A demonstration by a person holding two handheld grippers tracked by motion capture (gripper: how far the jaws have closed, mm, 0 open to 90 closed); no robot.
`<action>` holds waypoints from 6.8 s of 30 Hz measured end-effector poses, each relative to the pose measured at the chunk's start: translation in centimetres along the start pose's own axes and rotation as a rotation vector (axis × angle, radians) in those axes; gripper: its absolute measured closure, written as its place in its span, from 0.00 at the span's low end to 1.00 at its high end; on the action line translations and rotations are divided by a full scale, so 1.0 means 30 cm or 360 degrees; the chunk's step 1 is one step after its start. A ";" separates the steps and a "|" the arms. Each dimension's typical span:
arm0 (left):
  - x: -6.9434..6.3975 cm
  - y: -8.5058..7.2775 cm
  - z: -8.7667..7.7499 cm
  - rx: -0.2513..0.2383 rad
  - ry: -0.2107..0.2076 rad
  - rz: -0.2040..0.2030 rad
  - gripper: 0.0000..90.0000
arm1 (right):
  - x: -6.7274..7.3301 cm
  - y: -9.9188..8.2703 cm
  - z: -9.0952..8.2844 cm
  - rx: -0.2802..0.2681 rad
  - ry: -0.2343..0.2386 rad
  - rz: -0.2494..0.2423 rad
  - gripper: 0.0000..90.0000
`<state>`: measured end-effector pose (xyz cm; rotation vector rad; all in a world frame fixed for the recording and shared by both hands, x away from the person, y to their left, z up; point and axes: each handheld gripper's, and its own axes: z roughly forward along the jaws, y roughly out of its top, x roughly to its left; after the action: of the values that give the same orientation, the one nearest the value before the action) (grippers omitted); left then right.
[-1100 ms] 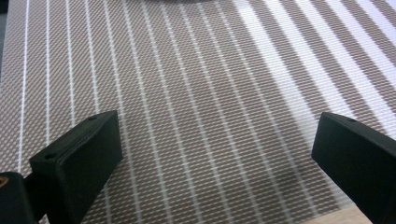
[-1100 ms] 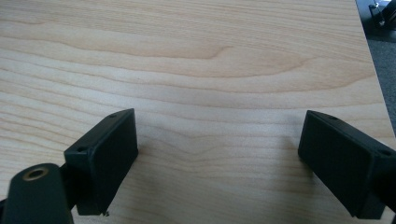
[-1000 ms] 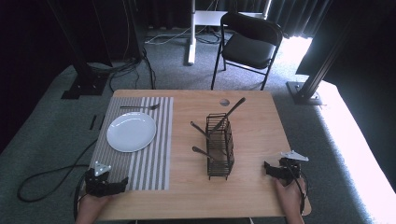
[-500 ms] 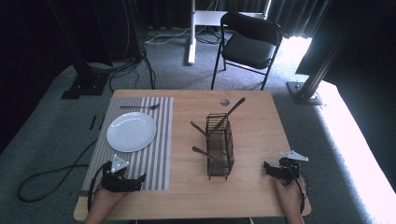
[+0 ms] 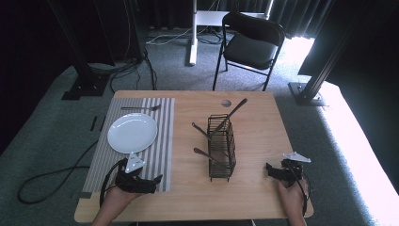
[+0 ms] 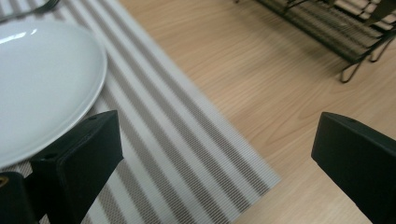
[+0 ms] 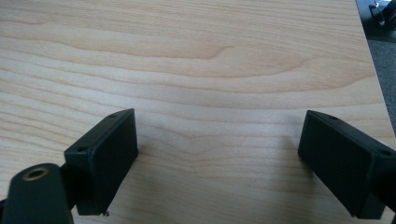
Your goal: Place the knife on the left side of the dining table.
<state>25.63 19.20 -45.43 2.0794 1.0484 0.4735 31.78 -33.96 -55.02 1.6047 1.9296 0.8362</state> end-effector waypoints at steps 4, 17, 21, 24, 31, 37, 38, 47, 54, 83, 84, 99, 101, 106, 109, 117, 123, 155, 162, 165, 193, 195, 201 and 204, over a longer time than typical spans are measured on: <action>-0.030 0.038 -0.005 -0.0036 -0.0029 0.0047 0.02 | 0.000 0.000 0.000 0.0000 0.0000 0.0000 0.13; -0.116 0.163 0.000 -0.0116 -0.0168 0.0149 0.02 | -0.001 0.000 0.000 -0.0002 0.0000 -0.0002 0.13; -0.142 0.195 0.011 -0.0118 -0.0207 0.0184 0.02 | -0.001 0.000 0.000 -0.0002 0.0000 -0.0002 0.13; -0.162 0.217 0.020 -0.0129 -0.0229 0.0207 0.02 | -0.001 0.000 0.000 -0.0002 0.0000 -0.0002 0.13; -0.192 0.251 0.035 -0.0146 -0.0249 0.0213 0.04 | -0.001 0.000 0.000 -0.0002 0.0000 -0.0001 0.13; -0.211 0.288 0.038 -0.0167 -0.0294 0.0213 0.05 | -0.001 0.000 0.000 -0.0002 -0.0001 -0.0001 0.13; -0.216 0.296 0.039 -0.0174 -0.0309 0.0211 0.06 | -0.001 0.000 0.000 -0.0002 -0.0001 -0.0001 0.13; -0.248 0.340 0.061 -0.0199 -0.0357 0.0188 0.24 | -0.001 0.000 0.000 -0.0002 -0.0002 -0.0001 0.13; -0.281 0.354 0.089 -0.0225 -0.0365 0.0156 0.47 | -0.001 0.000 0.000 -0.0002 -0.0002 -0.0001 0.13; -0.304 0.421 0.130 -0.0318 -0.0433 0.0121 0.84 | -0.001 0.000 0.000 -0.0001 -0.0003 0.0000 0.13; -0.308 0.429 0.135 -0.0327 -0.0431 0.0124 0.84 | -0.001 0.000 0.000 -0.0003 -0.0003 0.0000 0.13; -0.385 0.515 0.214 -0.0491 -0.0438 0.0157 0.84 | -0.001 0.000 0.000 -0.0002 -0.0002 0.0001 0.13; -0.395 0.522 0.223 -0.0507 -0.0436 0.0154 0.84 | -0.001 0.000 0.000 -0.0002 -0.0002 0.0001 0.13; -0.402 0.531 0.240 -0.0533 -0.0464 0.0149 0.84 | -0.001 0.000 0.000 -0.0003 -0.0002 0.0000 0.13; -0.410 0.536 0.249 -0.0544 -0.0488 0.0167 0.83 | -0.001 0.000 0.000 -0.0002 -0.0003 0.0002 0.13; -0.442 0.529 0.303 -0.0523 -0.0523 0.0236 0.85 | -0.001 0.000 0.000 -0.0002 -0.0002 0.0001 0.13; -0.433 0.528 0.319 -0.0535 -0.0537 0.0218 0.86 | -0.001 0.000 0.000 -0.0002 -0.0003 0.0000 0.13; -0.429 0.516 0.344 -0.0541 -0.0562 0.0232 0.89 | -0.001 0.000 0.000 -0.0003 -0.0004 0.0002 0.13; -0.418 0.558 0.283 -0.0616 -0.0553 0.0258 0.89 | -0.001 0.000 0.000 -0.0002 -0.0004 0.0004 0.13; -0.408 0.567 0.270 -0.0622 -0.0547 0.0246 0.89 | -0.001 0.000 0.000 -0.0002 -0.0004 0.0005 0.13; -0.291 0.657 -0.043 -0.0799 -0.0455 0.0242 0.90 | -0.001 0.000 0.000 -0.0002 -0.0010 0.0010 0.13; -0.276 0.650 -0.066 -0.0800 -0.0444 0.0241 0.90 | -0.002 0.000 0.000 -0.0002 -0.0010 0.0010 0.13; -0.228 0.616 -0.117 -0.0791 -0.0377 0.0222 0.90 | -0.002 0.000 0.000 -0.0002 -0.0012 0.0012 0.13; -0.196 0.594 -0.137 -0.0779 -0.0339 0.0205 0.90 | -0.002 0.000 0.000 -0.0003 -0.0014 0.0016 0.13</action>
<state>29.03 9.47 -29.22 1.7172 0.6021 0.5018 31.78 -34.01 -55.02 1.6155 1.9160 0.8329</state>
